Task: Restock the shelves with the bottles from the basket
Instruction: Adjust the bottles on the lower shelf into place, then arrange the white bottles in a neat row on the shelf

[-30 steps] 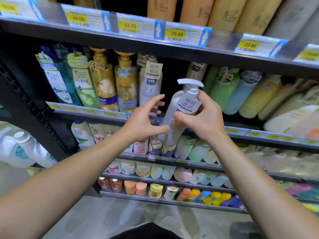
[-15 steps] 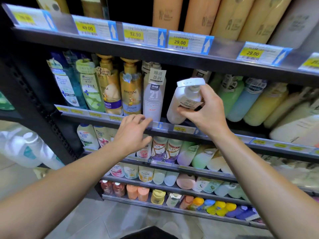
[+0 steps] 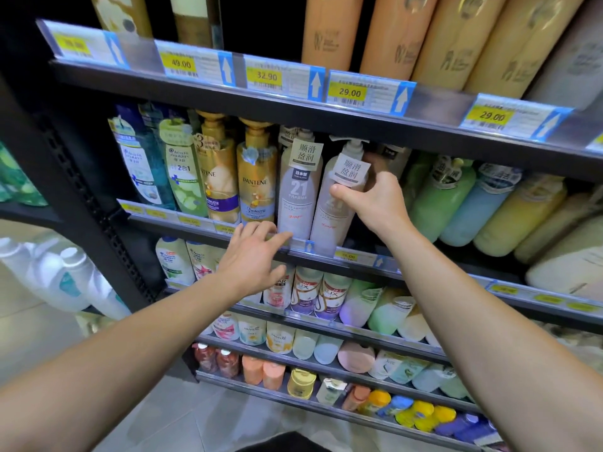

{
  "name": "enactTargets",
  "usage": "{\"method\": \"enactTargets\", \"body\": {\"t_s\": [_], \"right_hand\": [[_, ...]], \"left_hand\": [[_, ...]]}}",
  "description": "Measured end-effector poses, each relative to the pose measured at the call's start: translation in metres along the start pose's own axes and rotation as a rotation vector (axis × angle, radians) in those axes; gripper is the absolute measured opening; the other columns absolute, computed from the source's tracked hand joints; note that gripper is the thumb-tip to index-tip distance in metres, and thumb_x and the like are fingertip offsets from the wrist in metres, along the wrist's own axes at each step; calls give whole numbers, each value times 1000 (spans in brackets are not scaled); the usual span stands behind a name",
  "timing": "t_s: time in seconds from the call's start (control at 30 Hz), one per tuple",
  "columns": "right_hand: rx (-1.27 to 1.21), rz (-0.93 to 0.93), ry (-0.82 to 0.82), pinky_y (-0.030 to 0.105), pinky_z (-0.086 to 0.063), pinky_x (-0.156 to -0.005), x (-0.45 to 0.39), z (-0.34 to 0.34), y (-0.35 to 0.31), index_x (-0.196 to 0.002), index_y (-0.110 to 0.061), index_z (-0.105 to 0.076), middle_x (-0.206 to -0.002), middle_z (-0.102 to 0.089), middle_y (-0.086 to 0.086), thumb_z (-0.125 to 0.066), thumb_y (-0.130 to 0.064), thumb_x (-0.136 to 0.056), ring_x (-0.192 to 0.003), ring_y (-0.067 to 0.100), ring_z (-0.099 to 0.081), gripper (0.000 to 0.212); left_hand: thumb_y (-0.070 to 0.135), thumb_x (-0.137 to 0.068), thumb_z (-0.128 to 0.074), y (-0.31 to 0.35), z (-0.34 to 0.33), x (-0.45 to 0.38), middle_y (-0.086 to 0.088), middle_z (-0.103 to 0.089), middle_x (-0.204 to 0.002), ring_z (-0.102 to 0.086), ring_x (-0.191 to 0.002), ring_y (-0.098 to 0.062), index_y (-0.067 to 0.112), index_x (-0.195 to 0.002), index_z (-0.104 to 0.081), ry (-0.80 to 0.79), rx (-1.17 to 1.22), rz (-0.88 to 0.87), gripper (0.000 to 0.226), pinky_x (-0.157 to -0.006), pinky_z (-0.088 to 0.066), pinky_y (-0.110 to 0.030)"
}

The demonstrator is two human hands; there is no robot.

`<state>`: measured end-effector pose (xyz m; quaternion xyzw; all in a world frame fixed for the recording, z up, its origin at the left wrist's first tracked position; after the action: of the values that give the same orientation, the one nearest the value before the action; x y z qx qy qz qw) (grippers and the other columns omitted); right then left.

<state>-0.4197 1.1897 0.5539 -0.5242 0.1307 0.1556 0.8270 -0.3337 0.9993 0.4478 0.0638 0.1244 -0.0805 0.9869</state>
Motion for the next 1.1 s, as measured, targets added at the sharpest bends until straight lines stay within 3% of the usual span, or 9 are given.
{"method": "enactTargets", "body": {"t_s": [0.17,0.23,0.3,0.37,0.5,0.67,0.87,0.97,1.1], "right_hand": [[-3,-31,29,25,-50,-85,-2,-9,4,-130,-16,-54,-110,-70,-6,-81,-32,-78,-101,10,-65,61],[30,-111,12,27,-52,-79,0,-13,15,-124,-11,-60,-105,-70,-4,-81,-38,-77,-99,14,-67,58],[81,-196,-44,34,-55,-74,7,-22,32,-104,-9,-64,-98,-70,0,-83,-40,-74,-92,18,-68,48],[155,-255,-76,33,-50,-70,19,-31,49,-92,-13,-54,-97,-64,-1,-85,-38,-71,-89,17,-63,46],[224,-278,-84,34,-50,-84,34,-44,69,-107,-12,-50,-118,-64,8,-86,-34,-71,-105,25,-63,56],[217,-282,-84,25,-43,-75,31,-41,73,-100,-20,-48,-116,-66,3,-87,-33,-70,-89,13,-58,51],[242,-311,-116,26,-43,-77,34,-41,69,-104,-18,-47,-119,-64,4,-85,-33,-72,-93,13,-57,53],[302,-316,-129,30,-44,-82,42,-37,66,-110,-15,-46,-123,-63,6,-83,-36,-73,-107,22,-60,57],[487,-245,-143,34,-40,-99,69,-20,62,-145,-11,-38,-143,-51,9,-79,-38,-77,-129,28,-49,84]], "left_hand": [[45,-86,-61,-2,-1,-1,-7,-45,-136,-36,-129,-29,27,-146,-44,-3,-1,-6,65,-113,-24,-48],[43,-86,-62,-2,0,0,-7,-46,-136,-37,-129,-30,26,-146,-44,6,-1,-9,65,-113,-25,-49],[43,-86,-61,-2,0,1,-7,-46,-136,-37,-129,-30,25,-146,-44,11,-8,-12,65,-113,-25,-49],[43,-86,-60,-2,-1,1,-7,-45,-137,-37,-129,-29,25,-147,-43,12,-21,-18,66,-113,-25,-49],[41,-86,-60,-2,-1,3,-9,-46,-137,-38,-129,-31,24,-147,-43,18,-35,-34,66,-112,-25,-50],[43,-87,-58,-2,-2,3,-7,-46,-138,-37,-130,-29,25,-147,-41,21,-41,-41,65,-113,-24,-50],[42,-86,-59,-2,0,4,-7,-46,-138,-37,-131,-30,24,-147,-43,5,-11,-42,66,-114,-23,-51],[44,-86,-60,-3,1,5,-7,-45,-141,-36,-133,-29,22,-147,-42,-16,0,-45,68,-114,-24,-50],[40,-85,-63,7,6,10,-11,-48,-142,-38,-133,-32,16,-145,-46,-23,39,-62,67,-113,-26,-46]]}}
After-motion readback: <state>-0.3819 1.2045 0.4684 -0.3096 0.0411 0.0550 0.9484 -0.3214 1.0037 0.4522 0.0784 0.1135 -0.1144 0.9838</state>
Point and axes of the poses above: each hand's wrist, its own x-axis away from the middle knuckle, its own z-axis out of the back of the hand, y = z × x, the point moved 9 cm from there along -x, towards the middle knuckle
